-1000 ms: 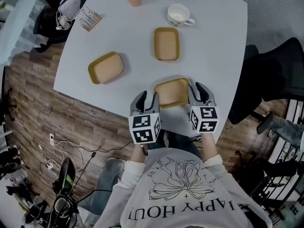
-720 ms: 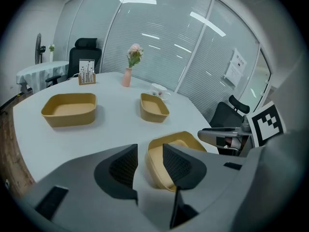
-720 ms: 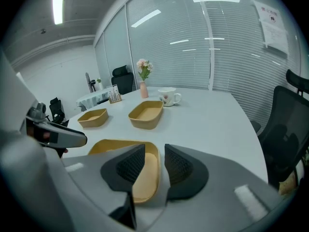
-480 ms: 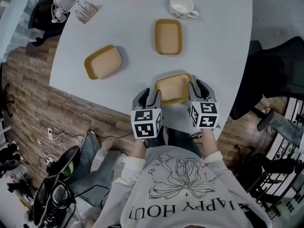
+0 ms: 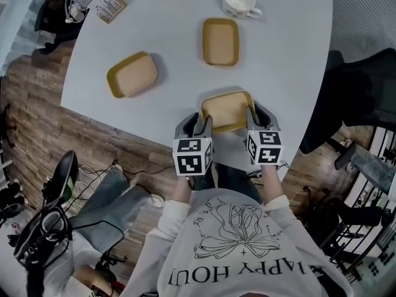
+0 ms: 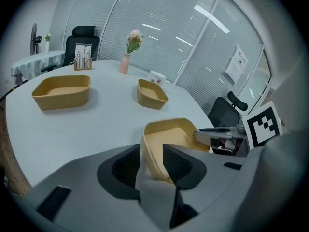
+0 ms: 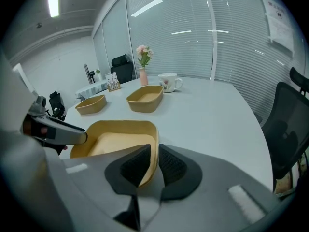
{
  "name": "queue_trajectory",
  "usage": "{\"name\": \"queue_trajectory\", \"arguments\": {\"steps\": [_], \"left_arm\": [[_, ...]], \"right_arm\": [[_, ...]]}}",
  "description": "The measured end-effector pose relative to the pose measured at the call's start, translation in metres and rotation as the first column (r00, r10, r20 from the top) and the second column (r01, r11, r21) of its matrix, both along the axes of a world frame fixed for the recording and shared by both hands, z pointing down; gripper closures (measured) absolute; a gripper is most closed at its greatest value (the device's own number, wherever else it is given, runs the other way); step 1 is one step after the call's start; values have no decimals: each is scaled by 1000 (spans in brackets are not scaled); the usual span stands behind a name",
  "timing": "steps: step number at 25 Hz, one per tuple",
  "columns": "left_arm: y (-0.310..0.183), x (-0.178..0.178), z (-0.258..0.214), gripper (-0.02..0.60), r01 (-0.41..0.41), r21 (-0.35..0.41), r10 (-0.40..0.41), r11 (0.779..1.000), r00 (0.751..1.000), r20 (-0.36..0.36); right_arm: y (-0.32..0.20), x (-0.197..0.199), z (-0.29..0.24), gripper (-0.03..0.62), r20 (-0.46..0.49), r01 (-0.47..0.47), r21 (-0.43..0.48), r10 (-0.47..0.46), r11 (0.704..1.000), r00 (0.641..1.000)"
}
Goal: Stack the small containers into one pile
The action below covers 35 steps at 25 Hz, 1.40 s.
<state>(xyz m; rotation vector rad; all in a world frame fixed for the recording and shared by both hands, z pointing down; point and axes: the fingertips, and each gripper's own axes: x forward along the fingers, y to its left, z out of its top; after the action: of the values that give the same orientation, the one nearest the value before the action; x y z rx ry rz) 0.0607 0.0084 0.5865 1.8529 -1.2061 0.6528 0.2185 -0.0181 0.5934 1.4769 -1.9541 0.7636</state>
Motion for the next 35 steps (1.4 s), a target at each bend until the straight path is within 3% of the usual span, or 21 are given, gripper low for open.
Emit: {"name": "queue_trajectory", "arguments": {"steps": [2,7,16,21,28,35], "left_arm": [[2,3,2,442,-5,-7,5,1000,1000,-7],[10,10,1,497,8,0,-8,1000,1000,0],[6,6,-34,511,66,87,-68,994,997,23],[2,-19,-59,514,119,145,-126,982,991,40],[4,-47,-97,522,235,230,-253,945,966,53],[58,-69,-137,532,378,302,-412,875,910,53]], "right_arm": [[3,2,2,554,-1,-2,-8,2,1000,1000],[11,11,-3,560,23,-11,5,11,1000,1000],[2,7,-37,562,79,30,77,-36,997,996],[-9,-19,-67,562,107,75,134,-89,988,990],[-19,-50,-106,563,158,155,210,-190,965,969],[20,-78,-146,563,192,273,295,-337,916,922]]}}
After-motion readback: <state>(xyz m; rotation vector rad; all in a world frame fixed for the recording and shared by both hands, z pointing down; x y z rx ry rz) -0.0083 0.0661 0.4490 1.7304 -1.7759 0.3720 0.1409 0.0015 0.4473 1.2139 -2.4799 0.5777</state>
